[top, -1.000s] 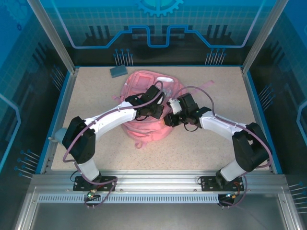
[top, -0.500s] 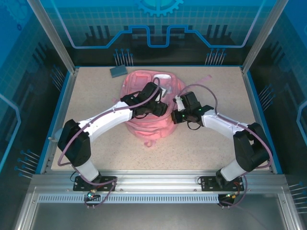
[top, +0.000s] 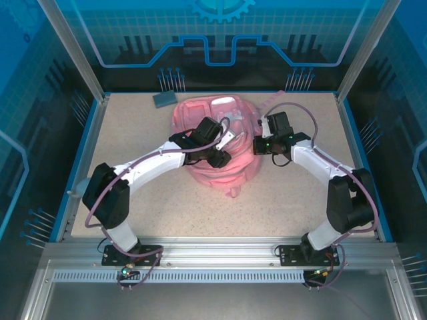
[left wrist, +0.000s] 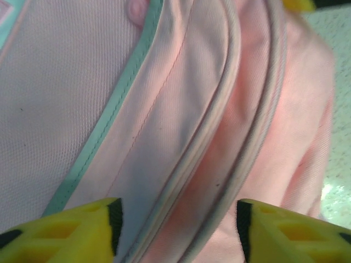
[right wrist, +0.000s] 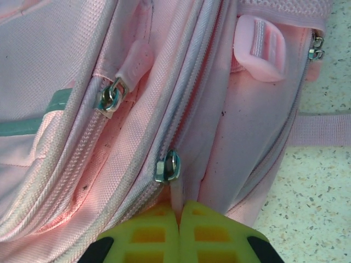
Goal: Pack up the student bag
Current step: Unzip the student bag at the top-center of the table.
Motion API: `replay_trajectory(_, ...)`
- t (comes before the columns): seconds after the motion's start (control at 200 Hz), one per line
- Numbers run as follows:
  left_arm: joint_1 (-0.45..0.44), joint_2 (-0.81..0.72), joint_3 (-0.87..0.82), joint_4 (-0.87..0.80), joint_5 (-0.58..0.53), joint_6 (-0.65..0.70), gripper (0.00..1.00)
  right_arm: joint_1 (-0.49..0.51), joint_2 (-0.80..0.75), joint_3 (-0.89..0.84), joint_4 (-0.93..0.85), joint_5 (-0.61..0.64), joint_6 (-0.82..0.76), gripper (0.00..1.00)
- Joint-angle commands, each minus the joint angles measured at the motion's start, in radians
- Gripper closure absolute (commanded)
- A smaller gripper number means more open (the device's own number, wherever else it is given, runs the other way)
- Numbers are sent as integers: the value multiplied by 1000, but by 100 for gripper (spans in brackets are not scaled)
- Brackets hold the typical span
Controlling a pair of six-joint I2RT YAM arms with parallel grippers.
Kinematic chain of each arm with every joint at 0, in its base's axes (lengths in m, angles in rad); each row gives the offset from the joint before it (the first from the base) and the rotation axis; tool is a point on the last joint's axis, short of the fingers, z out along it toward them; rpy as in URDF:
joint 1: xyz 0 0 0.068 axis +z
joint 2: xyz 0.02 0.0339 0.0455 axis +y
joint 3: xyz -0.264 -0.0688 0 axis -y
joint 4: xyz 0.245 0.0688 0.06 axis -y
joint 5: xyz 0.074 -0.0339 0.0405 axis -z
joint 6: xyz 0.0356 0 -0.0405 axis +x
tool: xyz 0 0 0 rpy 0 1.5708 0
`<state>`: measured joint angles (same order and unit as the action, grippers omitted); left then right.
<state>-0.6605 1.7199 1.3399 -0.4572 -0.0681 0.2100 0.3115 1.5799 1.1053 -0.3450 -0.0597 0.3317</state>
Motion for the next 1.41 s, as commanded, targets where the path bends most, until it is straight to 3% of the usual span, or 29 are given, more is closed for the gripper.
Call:
replay_trajectory(0.0, 14, 44, 23, 14, -37, 76, 51, -20, 5, 45, 4, -15, -15, 100)
replay_trajectory(0.41, 42, 113, 56, 38, -33, 102, 58, -25, -6, 39, -2, -42, -22, 100)
replay_trajectory(0.615, 42, 116, 77, 68, -53, 30, 88, -4, -41, 13, -22, -88, -51, 100)
replay_trajectory(0.755, 40, 72, 43, 149, -80, -61, 100, 29, -91, -41, -60, -115, -69, 100)
replay_trajectory(1.031, 41, 42, 46, 202, -79, -164, 100, 151, -172, -155, -9, -226, -17, 100)
replay_trajectory(1.171, 39, 35, 49, 224, -72, -189, 100, 216, -162, -160, 6, -187, 26, 100)
replay_trajectory(1.401, 39, 42, 53, 229, -110, -216, 100, 238, -185, -173, 40, -159, 68, 100)
